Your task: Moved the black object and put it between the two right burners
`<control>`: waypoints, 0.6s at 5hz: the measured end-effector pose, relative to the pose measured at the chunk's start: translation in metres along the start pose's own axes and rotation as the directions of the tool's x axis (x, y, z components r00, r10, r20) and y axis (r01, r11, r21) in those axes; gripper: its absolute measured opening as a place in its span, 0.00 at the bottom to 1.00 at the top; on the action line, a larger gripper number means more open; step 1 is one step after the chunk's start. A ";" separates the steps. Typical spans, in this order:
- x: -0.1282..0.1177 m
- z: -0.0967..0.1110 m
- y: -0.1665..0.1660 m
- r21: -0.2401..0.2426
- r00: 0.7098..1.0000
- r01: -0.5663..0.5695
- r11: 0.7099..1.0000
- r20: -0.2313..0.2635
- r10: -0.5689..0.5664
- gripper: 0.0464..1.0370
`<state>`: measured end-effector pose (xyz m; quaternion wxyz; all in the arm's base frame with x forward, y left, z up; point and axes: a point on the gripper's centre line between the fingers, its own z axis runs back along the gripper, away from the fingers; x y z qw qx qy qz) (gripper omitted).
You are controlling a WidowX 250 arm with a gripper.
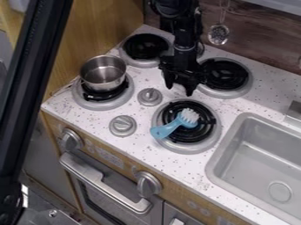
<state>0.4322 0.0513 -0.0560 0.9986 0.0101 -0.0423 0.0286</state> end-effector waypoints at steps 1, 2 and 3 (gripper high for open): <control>-0.015 0.008 -0.002 -0.013 0.997 -0.020 1.000 -0.069 0.019 0.97; -0.030 0.060 0.003 -0.037 0.997 -0.066 0.997 -0.036 0.064 0.96; -0.058 0.091 0.013 -0.095 0.996 -0.093 0.991 -0.026 0.091 0.96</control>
